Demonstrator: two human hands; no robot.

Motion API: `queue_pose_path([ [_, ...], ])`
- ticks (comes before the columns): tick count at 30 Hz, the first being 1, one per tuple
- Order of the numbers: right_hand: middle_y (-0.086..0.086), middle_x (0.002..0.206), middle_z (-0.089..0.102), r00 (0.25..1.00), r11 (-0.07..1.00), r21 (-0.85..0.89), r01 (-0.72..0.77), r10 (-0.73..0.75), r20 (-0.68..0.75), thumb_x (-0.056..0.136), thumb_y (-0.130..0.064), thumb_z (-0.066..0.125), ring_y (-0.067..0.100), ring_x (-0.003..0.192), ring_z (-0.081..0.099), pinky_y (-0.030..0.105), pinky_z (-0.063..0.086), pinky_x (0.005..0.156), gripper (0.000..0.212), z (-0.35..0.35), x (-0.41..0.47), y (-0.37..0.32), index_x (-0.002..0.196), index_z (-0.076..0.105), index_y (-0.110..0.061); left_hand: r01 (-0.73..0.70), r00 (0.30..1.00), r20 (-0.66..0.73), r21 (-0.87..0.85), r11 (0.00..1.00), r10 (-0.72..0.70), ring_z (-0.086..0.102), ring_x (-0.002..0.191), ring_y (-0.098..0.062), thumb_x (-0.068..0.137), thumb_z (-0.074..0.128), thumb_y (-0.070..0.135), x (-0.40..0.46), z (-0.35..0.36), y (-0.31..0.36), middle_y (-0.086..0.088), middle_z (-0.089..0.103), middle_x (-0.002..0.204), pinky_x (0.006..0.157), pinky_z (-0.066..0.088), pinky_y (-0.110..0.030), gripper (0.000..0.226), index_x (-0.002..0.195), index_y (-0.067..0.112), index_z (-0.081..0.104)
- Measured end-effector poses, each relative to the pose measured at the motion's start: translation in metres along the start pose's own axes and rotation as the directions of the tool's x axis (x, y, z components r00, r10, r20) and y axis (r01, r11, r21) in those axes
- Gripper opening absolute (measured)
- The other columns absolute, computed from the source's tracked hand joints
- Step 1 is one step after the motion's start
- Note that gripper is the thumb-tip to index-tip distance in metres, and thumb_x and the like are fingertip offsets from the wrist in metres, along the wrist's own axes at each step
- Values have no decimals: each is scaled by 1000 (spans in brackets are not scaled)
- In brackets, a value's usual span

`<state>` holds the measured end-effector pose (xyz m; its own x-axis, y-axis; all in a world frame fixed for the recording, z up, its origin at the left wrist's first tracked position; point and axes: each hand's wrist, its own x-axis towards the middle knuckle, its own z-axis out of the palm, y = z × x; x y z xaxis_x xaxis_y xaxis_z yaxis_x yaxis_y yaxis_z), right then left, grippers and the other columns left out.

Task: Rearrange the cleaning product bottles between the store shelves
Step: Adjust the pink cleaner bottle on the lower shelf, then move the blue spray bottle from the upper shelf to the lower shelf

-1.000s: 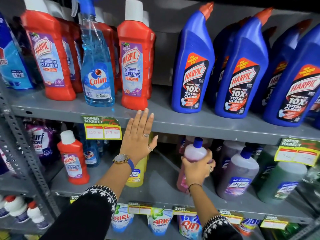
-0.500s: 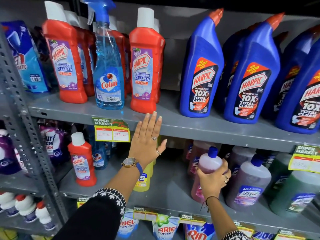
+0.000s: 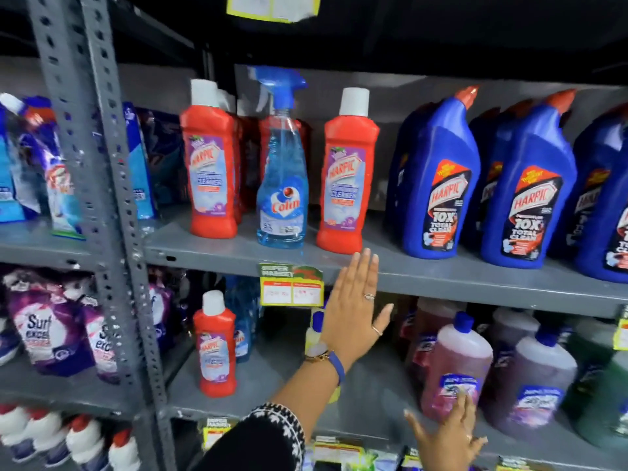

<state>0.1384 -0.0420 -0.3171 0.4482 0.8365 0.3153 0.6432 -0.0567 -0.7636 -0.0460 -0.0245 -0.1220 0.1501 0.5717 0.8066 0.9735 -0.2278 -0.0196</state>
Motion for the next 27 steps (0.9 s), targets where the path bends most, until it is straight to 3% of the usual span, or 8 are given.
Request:
queue_pose_path([
  [3, 6, 146, 37, 993, 996, -48, 81, -77, 93, 35, -60, 79, 29, 126, 47, 71, 33, 94, 130, 32, -42, -8, 144, 14, -31, -71, 997, -18, -12, 997, 70, 8, 145, -23, 91, 39, 43, -4, -21, -23, -10, 12, 156, 119, 3, -32, 76, 149, 6, 9],
  [6, -14, 155, 12, 933, 935, -103, 340, -322, 159, 61, -82, 47, 10, 143, 17, 58, 39, 94, 109, 84, -72, -37, 143, 29, -13, -141, 986, -85, -6, 990, 140, 5, 145, -22, 90, 39, 42, -6, -44, -63, -8, 12, 155, 118, -2, -31, 79, 150, 9, 0],
  [9, 5, 144, 45, 868, 907, 29, 421, -412, 277, 46, -55, 82, 21, 129, 48, 52, 50, 87, 122, 98, -111, -122, 145, 14, -32, -142, 980, -145, -6, 990, 140, 3, 144, -21, 86, 40, 40, -6, -65, -116, -7, 13, 155, 118, -1, -31, 84, 150, 11, -7],
  [12, -5, 152, 26, 777, 847, 249, 470, -530, 338, 72, -30, 76, 19, 141, 27, 40, 27, 113, 102, 100, -149, -215, 138, 0, -45, -80, 973, -215, 24, 997, 83, -4, 145, -20, 88, 40, 40, -7, -88, -177, -8, 12, 155, 118, 1, -32, 82, 149, 8, -5],
  [15, -33, 150, 6, 687, 658, 401, 637, -721, 92, 80, -16, 62, -3, 142, 5, 30, 10, 117, 83, 104, -157, -291, 144, 14, -38, -18, 966, -254, 130, 991, 51, -6, 145, -21, 91, 37, 41, -5, -114, -242, -16, 15, 153, 118, -2, -32, 77, 149, 4, 2],
  [19, -3, 151, 24, 724, 609, 437, 662, -671, -160, 86, -9, 56, 11, 143, 17, 24, 11, 116, 69, 89, -132, -378, 146, 22, -16, 101, 961, -274, 200, 974, -44, 7, 143, -29, 94, 33, 42, 4, -142, -314, -20, 13, 154, 118, -5, -32, 73, 148, -1, 11],
  [22, 1, 150, 23, 735, 623, 393, 676, -610, -297, 86, -8, 58, 18, 143, 18, 29, 14, 117, 72, 72, -97, -426, 146, 19, -9, 189, 938, -323, 183, 965, -123, 7, 143, -31, 96, 31, 44, 9, -154, -350, -21, 11, 155, 118, -6, -31, 73, 148, -1, 7],
  [27, 13, 157, 13, 869, 790, 389, 474, -347, -354, 79, -21, 70, 26, 145, 6, 40, 9, 119, 91, 59, -43, -469, 147, 12, -5, 288, 925, -310, 190, 939, -221, 0, 144, -29, 96, 21, 55, 11, -141, -370, -21, 5, 155, 119, -1, -35, 80, 147, -1, -4],
])
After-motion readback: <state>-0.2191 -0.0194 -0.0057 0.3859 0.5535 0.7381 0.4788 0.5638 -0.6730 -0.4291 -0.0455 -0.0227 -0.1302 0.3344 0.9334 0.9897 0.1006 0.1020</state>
